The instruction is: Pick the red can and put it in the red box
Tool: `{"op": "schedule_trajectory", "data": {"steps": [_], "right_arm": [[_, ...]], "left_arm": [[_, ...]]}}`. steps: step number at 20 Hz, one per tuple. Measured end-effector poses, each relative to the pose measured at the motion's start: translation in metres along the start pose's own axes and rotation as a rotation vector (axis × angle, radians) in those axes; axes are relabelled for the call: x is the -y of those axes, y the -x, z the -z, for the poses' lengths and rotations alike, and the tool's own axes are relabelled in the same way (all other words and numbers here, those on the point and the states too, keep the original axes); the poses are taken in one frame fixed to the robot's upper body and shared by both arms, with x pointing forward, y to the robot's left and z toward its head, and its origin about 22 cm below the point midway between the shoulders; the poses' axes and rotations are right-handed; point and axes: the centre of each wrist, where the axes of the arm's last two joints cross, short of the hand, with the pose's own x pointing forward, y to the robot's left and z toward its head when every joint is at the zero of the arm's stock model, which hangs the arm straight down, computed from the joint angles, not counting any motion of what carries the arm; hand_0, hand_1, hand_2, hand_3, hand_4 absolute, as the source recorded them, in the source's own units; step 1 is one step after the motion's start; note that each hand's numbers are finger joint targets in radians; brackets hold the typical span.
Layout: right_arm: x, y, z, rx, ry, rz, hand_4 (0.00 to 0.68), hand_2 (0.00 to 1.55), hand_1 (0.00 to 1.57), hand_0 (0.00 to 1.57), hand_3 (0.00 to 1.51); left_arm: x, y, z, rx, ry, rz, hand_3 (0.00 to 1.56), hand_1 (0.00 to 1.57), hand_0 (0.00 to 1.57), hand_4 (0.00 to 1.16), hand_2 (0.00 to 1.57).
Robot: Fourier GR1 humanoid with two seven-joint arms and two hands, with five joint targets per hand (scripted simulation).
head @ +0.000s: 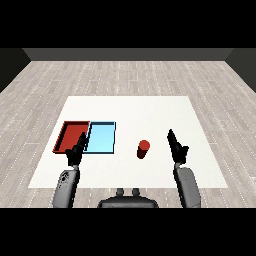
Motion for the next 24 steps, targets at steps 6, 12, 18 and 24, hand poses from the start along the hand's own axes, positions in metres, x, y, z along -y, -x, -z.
{"op": "schedule_trajectory", "data": {"steps": [6,12,18,24], "right_arm": [[-0.002,0.007,-0.025,-0.017,0.008,-0.008,0.0,0.0,0.0,0.0,0.0],[-0.008,0.003,-0.037,0.199,-0.056,0.121,0.0,0.0,0.0,0.0,0.0],[0.003,0.014,-0.049,0.255,-0.073,0.144,0.0,0.0,0.0,0.0,0.0],[-0.002,0.016,-0.048,0.268,-0.071,0.152,0.0,0.0,0.0,0.0,0.0]], "left_arm": [[0.001,-0.007,0.001,0.006,-0.033,-0.01,0.0,0.0,0.0,0.0,0.0],[0.006,-0.019,-0.002,0.297,-0.061,-0.075,0.0,0.0,0.0,0.0,0.0],[0.004,-0.008,-0.005,0.377,-0.071,-0.097,0.0,0.0,0.0,0.0,0.0],[0.008,-0.005,-0.004,0.402,-0.069,-0.1,0.0,0.0,0.0,0.0,0.0]]}}
